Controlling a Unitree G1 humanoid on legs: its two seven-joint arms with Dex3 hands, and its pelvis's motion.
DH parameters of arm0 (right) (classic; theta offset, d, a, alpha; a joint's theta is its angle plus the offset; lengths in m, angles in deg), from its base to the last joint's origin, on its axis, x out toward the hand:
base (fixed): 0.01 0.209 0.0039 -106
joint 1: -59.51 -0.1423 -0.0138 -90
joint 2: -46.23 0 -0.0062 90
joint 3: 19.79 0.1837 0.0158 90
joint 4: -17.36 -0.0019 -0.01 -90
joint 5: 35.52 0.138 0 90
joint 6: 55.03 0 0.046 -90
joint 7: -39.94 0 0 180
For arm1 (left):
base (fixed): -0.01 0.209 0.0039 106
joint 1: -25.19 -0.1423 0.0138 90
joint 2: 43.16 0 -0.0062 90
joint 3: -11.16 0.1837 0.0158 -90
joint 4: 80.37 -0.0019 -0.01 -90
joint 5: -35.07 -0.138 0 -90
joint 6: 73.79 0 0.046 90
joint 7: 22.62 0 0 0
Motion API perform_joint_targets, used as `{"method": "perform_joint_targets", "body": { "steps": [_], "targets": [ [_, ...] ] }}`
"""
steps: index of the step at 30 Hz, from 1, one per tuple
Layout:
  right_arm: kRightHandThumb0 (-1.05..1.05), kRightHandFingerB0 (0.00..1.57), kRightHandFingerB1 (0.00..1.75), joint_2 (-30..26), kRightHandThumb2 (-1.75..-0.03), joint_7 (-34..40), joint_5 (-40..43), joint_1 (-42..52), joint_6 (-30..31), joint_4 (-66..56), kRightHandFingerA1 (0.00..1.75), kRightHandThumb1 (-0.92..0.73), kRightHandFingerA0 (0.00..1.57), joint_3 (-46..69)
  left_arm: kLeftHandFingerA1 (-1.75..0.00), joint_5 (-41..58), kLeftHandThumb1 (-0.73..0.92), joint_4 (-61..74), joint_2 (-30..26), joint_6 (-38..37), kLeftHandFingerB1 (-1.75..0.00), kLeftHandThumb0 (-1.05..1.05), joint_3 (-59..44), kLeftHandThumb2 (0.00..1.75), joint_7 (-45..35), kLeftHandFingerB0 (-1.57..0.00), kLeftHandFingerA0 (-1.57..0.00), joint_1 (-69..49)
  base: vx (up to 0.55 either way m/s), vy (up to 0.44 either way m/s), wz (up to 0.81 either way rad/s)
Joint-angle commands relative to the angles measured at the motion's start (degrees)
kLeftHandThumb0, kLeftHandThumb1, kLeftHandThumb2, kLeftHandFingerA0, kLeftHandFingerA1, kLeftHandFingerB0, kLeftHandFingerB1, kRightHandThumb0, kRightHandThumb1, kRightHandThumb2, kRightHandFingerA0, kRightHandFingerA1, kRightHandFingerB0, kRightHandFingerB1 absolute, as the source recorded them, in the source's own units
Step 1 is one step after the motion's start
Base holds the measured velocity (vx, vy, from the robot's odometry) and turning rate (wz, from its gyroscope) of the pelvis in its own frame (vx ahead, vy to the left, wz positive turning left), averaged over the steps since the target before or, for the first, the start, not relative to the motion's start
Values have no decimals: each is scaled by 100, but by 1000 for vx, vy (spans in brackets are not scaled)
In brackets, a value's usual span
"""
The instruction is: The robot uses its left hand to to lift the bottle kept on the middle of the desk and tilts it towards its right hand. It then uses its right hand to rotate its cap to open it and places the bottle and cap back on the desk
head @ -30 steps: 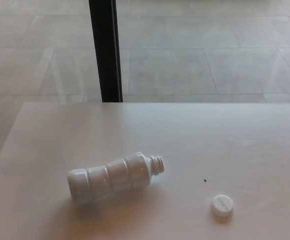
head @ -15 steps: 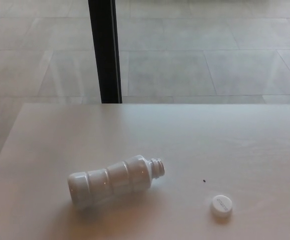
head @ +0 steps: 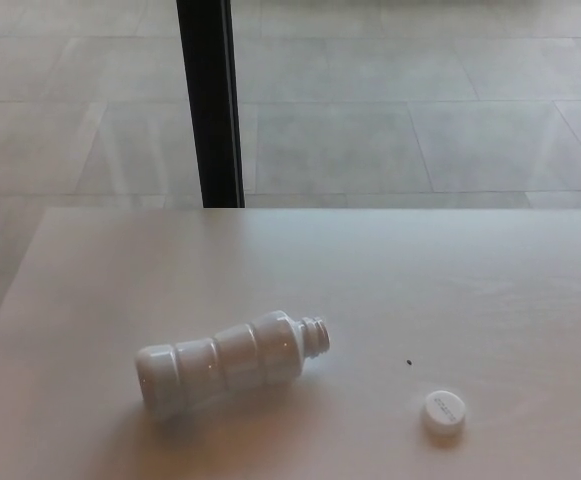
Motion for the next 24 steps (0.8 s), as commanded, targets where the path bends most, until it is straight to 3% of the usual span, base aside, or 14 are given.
{"method": "perform_joint_targets", "body": {
  "steps": [1, 9, 10, 11, 12, 13, 14, 17, 18, 20, 21, 22, 23, 24],
  "targets": [
    [-60, 15, 41, 61, -61, -61, 422, 92, 47, -58, 55, -67, 7, -308, -121, 129, 87, 17, -249, -1060, -101, -79, 399, 61, -527, -36, -26, -351, 0, 0, 0],
    [-35, 0, 51, 99, -104, -124, 855, 254, 150, -284, 57, -51, 6, -444, -86, 503, 55, -159, -317, -469, -74, -74, 374, 113, -90, -17, -32, -39, 0, 0, 0],
    [-35, 0, 51, 95, -104, -131, 920, 254, 176, -298, 57, -51, 6, -440, -86, 408, 55, -135, -330, -575, -74, -74, 510, 113, -138, -17, -32, -99, 0, 0, 0],
    [-59, 10, 49, 92, -83, -69, 916, 268, 179, -326, 55, -49, 3, -488, -119, 547, 75, -144, -329, -468, -103, -88, 463, 58, -111, -30, -35, -69, 0, 0, 0],
    [-62, 9, 49, 80, -84, -18, 884, 278, 192, -350, 56, -50, 4, -551, -117, 570, 76, -124, -329, -487, -102, -88, 500, 59, -117, -33, -38, -88, 0, 0, 0],
    [-62, 9, 49, 60, -84, 1, 866, 282, 205, -358, 56, -50, 4, -611, -86, 528, 54, -103, -324, -646, -74, -78, 590, 112, -212, -16, -33, -154, 0, 0, 0],
    [-36, 0, 51, 31, -103, -11, 891, 273, 190, -301, 56, -50, 6, -642, -123, 454, 84, -100, -327, -896, -106, -87, 714, 66, -309, -26, -27, -256, 0, 0, 0],
    [-36, 0, 51, -26, -104, -11, 920, 247, 166, -192, 56, -50, 5, -710, -120, 594, 79, -160, -358, -909, -103, -86, 776, 63, -473, -27, -21, -299, 0, 0, 0],
    [-59, 14, 41, -28, -61, -4, 944, 255, 166, -195, 56, -66, 6, -734, -80, 598, 52, -150, -379, -775, -68, -67, 817, 110, -326, -15, -28, -279, 0, 0, 0],
    [-63, 10, 49, -25, -83, 10, 967, 291, 168, -243, 58, -51, 8, -791, -81, 555, 57, -195, -407, -787, -69, -68, 918, 115, -236, -16, -29, -243, 0, 0, 0],
    [-63, 10, 49, -7, -83, 13, 957, 381, 158, -322, 58, -51, 8, -825, -81, 415, 57, -249, -430, -947, -69, -68, 1061, 115, -175, -16, -29, -266, 0, 0, 0],
    [-60, 14, 43, 16, -61, -8, 994, 492, 177, -435, 58, -65, 6, -832, -121, 471, 78, -274, -443, -927, -101, -89, 1074, 64, -184, -33, -36, -300, 0, 0, 0],
    [-62, 10, 49, 63, -83, -3, 1046, 566, 259, -640, 57, -50, 7, -829, -82, 540, 54, -294, -461, -822, -68, -72, 1073, 113, -181, -12, -30, -265, 0, 0, 0],
    [-61, 10, 50, 85, -83, 50, 1064, 601, 343, -764, 58, -51, 7, -846, -83, 548, 52, -308, -492, -768, -68, -69, 1105, 111, -177, -13, -35, -260, 0, 0, 0]
  ]
}}
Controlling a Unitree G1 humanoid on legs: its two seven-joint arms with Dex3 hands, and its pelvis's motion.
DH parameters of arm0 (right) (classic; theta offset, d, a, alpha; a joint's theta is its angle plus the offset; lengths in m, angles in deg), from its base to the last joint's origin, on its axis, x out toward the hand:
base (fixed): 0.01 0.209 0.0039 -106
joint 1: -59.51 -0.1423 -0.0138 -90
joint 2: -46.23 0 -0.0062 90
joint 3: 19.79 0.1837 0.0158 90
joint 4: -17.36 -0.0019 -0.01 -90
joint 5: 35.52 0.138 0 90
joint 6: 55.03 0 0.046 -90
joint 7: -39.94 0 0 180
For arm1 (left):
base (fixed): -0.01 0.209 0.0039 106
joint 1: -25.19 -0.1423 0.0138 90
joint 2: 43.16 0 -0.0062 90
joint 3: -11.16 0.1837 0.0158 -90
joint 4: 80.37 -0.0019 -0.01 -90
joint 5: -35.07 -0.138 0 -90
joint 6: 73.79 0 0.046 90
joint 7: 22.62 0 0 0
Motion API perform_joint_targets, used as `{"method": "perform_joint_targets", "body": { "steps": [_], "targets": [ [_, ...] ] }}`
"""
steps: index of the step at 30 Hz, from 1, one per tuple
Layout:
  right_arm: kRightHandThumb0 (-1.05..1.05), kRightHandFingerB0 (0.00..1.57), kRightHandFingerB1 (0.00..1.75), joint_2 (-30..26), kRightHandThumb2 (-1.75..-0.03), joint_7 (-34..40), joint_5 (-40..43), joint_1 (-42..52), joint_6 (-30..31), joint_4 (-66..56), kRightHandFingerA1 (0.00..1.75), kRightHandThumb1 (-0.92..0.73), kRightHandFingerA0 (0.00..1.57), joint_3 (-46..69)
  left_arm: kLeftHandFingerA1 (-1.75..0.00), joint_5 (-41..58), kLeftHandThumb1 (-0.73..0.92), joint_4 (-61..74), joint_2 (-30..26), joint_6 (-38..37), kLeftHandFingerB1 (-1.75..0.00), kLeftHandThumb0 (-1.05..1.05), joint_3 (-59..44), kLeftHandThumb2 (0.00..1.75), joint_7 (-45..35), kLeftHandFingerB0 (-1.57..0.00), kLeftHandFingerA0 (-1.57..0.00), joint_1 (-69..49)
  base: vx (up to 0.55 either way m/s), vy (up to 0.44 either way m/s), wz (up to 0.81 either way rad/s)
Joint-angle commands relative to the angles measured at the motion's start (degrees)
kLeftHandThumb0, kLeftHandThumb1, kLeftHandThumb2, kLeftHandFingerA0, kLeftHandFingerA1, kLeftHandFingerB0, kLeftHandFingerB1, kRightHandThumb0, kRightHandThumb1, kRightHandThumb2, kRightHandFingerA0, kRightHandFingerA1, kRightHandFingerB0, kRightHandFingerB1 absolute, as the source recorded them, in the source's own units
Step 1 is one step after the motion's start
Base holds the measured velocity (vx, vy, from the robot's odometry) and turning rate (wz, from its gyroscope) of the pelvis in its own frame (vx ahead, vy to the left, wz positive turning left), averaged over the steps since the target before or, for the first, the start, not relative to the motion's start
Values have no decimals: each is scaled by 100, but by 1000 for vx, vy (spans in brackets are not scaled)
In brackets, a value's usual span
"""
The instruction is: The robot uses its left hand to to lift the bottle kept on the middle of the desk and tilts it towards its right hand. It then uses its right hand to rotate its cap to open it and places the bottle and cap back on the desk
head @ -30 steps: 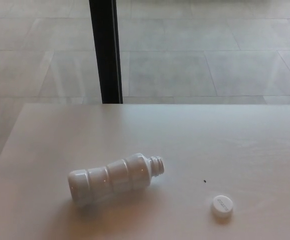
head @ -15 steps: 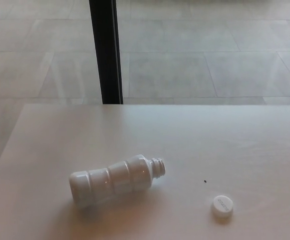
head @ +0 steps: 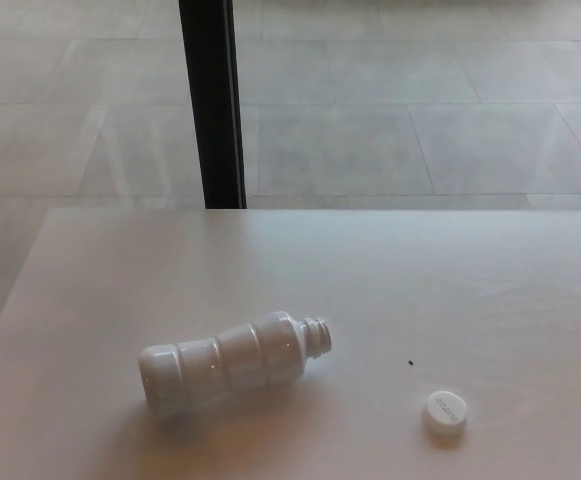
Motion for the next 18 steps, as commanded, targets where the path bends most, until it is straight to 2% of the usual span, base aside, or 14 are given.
{"method": "perform_joint_targets", "body": {
  "steps": [1, 3, 4, 5, 7, 8, 10, 12, 13, 14, 15, 16, 17, 18],
  "targets": [
    [-58, 16, 44, -25, -61, 109, 264, 269, 212, -425, 59, -66, 10, -78, -112, 199, 76, -118, -171, -10, -98, -85, 53, 59, 81, -25, -28, 24, 0, 0, 0],
    [-59, 14, 44, -20, -60, 122, 232, 353, 211, -542, 60, -67, 11, -175, -110, 270, 80, -159, -185, -17, -95, -83, 35, 60, -70, -26, -28, 22, 0, 0, 0],
    [-59, 13, 44, -10, -60, 103, 263, 377, 201, -545, 60, -66, 7, -190, -79, 175, 61, -149, -188, -215, -69, -64, 127, 115, -89, -14, -25, -45, 0, 0, 0],
    [-61, 8, 50, 43, -83, 34, 415, 447, 267, -706, 60, -51, 6, -129, -77, 172, 59, -109, -174, -275, -67, -63, 162, 115, -155, -11, -22, -140, 0, 0, 0],
    [-61, 10, 51, 69, -84, 21, 483, 556, 371, -950, 58, -48, 3, -144, -81, 299, 55, -87, -106, -358, -70, -63, 97, 113, -175, -17, -30, -200, 0, 0, 0],
    [-58, 14, 46, 78, -60, 54, 477, 594, 432, -1064, 60, -65, 0, -177, -120, 281, 82, -82, -96, -376, -103, -86, 133, 63, -111, -34, -23, -202, 0, 0, 0],
    [-60, 14, 44, 2, -60, 162, 340, 550, 441, -950, 59, -66, 7, -304, -119, 122, 86, -131, -123, -573, -98, -87, 295, 66, -49, -33, -30, -249, 0, 0, 0],
    [-60, 13, 44, -2, -61, 162, 382, 559, 462, -961, 59, -66, 8, -329, -122, 331, 86, -146, -106, -487, -97, -83, 173, 66, -254, -32, -17, -259, 0, 0, 0],
    [-60, 10, 49, -22, -82, 114, 479, 485, 401, -772, 58, -51, 7, -268, -88, -16, 68, -85, -148, -1414, -88, -81, 484, 110, -637, -40, -35, -595, 0, 0, 0],
    [-60, 10, 49, -25, -82, 109, 493, 477, 394, -750, 58, -51, 7, -264, -88, -48, 68, -81, -154, -1522, -88, -81, 526, 110, -680, -40, -35, -633, 0, 0, 0],
    [-57, 15, 43, -29, -61, 115, 482, 481, 377, -740, 58, -65, 7, -277, -130, -14, 86, -57, -134, -1679, -122, -80, 528, 66, -726, -27, -25, -706, 0, 0, 0],
    [-59, 14, 45, -18, -60, 128, 459, 523, 380, -812, 61, -65, 8, -303, -91, 238, 55, -29, -73, -1440, -94, -85, 350, 103, -700, -58, -42, -682, 0, 0, 0],
    [-59, 14, 45, 0, -60, 134, 455, 570, 414, -915, 61, -65, 8, -316, -91, 512, 55, -45, -36, -863, -94, -85, 146, 103, -582, -58, -42, -519, 0, 0, 0],
    [-58, 15, 42, -79, -60, 194, 444, 337, 494, -784, 57, -65, 7, -348, -82, 599, 58, -78, -20, -377, -70, -63, 102, 114, -261, -20, -31, -99, 0, 0, 0]
  ]
}}
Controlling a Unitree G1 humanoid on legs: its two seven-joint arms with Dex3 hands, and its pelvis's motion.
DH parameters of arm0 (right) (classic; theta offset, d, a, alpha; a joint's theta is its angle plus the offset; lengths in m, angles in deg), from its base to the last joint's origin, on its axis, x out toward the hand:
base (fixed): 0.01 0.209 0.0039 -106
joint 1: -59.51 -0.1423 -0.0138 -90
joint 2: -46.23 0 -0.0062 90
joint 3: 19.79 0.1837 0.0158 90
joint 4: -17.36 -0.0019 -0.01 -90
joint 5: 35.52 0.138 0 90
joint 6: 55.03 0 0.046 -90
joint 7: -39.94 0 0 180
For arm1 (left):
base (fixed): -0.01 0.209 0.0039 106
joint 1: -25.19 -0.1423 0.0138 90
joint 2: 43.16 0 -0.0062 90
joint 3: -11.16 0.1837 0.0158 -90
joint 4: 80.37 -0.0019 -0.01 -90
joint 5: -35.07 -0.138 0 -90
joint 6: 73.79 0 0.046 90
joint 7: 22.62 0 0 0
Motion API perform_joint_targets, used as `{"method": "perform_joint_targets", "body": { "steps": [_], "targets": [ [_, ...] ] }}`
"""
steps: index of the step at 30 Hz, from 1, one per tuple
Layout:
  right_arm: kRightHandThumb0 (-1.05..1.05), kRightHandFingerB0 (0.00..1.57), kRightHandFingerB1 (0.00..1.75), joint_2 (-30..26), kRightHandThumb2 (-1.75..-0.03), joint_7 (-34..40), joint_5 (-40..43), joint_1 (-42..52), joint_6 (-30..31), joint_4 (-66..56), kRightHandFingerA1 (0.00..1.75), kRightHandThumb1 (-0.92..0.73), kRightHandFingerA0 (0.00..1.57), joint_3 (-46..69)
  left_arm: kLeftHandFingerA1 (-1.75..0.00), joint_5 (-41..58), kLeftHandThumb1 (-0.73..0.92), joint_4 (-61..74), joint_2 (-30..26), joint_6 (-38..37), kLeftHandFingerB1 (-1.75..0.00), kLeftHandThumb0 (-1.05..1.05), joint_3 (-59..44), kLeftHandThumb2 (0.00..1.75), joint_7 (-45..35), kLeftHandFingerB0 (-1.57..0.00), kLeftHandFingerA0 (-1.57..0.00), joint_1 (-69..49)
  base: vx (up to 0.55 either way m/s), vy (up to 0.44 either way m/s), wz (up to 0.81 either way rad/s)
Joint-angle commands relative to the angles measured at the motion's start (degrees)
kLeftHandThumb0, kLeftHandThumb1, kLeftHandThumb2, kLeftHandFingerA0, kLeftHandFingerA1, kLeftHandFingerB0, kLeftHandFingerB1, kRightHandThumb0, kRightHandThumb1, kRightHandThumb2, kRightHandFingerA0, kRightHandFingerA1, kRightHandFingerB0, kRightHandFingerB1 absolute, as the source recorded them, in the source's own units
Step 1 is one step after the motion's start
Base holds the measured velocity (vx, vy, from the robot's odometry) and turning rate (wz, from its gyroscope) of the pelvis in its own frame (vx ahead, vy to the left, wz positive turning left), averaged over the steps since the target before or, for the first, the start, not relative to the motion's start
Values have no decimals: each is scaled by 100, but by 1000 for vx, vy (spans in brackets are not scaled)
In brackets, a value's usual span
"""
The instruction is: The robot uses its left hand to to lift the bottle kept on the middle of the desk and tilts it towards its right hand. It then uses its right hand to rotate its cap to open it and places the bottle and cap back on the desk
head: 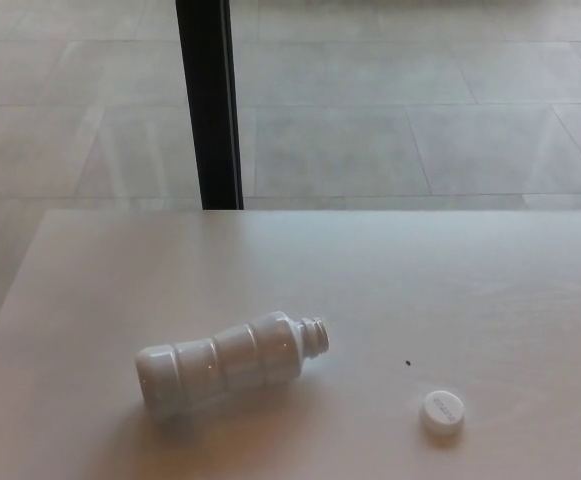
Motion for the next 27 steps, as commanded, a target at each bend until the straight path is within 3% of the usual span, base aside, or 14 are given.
{"method": "perform_joint_targets", "body": {
  "steps": [1, 3, 8, 9, 11, 13, 15, 16, 18, 21, 23, 24, 25, 27],
  "targets": [
    [-58, 15, 41, -157, -61, 136, 156, -326, 153, 266, 55, -64, 7, -43, -80, 393, 59, -33, -26, 166, -68, -65, -189, 115, 10, -17, -27, 396, 0, 0, 0],
    [-60, 14, 40, -268, -60, 174, 79, -581, -40, 656, 55, -64, 10, -129, -111, 367, 80, -30, -28, 275, -93, -87, -177, 61, 170, -35, -32, 519, 0, 0, 0],
    [-52, 27, 50, -121, -58, 385, 80, -376, 25, -127, 69, -62, 21, -226, -99, 272, 55, -105, 26, 225, -88, -89, -71, 101, 503, -48, -49, 664, 0, 0, 0],
    [-52, 30, 48, 19, -58, 457, 112, -147, -18, -488, 66, -61, 26, -197, -120, 275, 81, -147, -11, 253, -100, -84, -74, 61, 573, -46, -43, 663, 0, 0, 0],
    [-55, 30, 46, 32, -58, 511, 138, -163, -57, -329, 66, -60, 25, -152, -124, 288, 81, -124, -42, 242, -105, -84, -62, 60, 578, -47, -43, 666, 0, 0, 0],
    [-56, 24, 45, -40, -58, 488, 70, -157, -189, -14, 66, -61, 26, -197, -90, 364, 58, -80, -63, 372, -79, -75, -94, 116, 500, -38, -44, 621, 0, 0, 0],
    [-56, 24, 45, -52, -58, 468, 104, -144, -221, 60, 66, -61, 26, -187, -90, 383, 58, -92, -86, 462, -79, -75, -97, 116, 507, -38, -44, 637, 0, 0, 0],
    [-55, 23, 45, -69, -58, 376, 154, -157, -362, 187, 64, -61, 18, -160, -112, 354, 77, -120, -97, 392, -94, -83, -68, 61, 483, -52, -49, 644, 0, 0, 0],
    [-57, 21, 45, -126, -58, 374, 110, -202, -448, 288, 62, -62, 17, -209, -92, 492, 54, -108, -58, 565, -80, -72, -180, 111, 640, -42, -53, 724, 0, 0, 0],
    [-60, 24, 47, -71, -57, 445, 39, 5, -295, -128, 67, -61, 26, -336, -93, 431, 55, -81, -41, 547, -80, -73, -128, 112, 753, -36, -53, 755, 0, 0, 0],
    [-65, 19, 55, 137, -88, 510, -52, 698, 161, -1527, 68, -52, 27, -499, -113, 254, 76, -145, -125, 582, -100, -85, 39, 60, 787, -29, -45, 772, 0, 0, 0],
    [-69, 17, 54, 82, -93, 526, -181, 738, 102, -1524, 70, -54, 29, -590, -83, 311, 54, -76, -138, 549, -74, -71, 24, 111, 526, -17, -33, 678, 0, 0, 0],
    [-67, 21, 44, 10, -61, 552, -234, 614, 28, -1247, 64, -70, 21, -635, -82, 157, 56, -49, -169, 403, -72, -62, 170, 114, 520, -24, -39, 616, 0, 0, 0],
    [-66, 21, 50, -343, -88, 611, -425, -92, -410, 363, 61, -52, 27, -801, -91, -19, 65, -61, -211, 189, -85, -94, 390, 104, 621, -38, -51, 542, 0, 0, 0]
  ]
}}
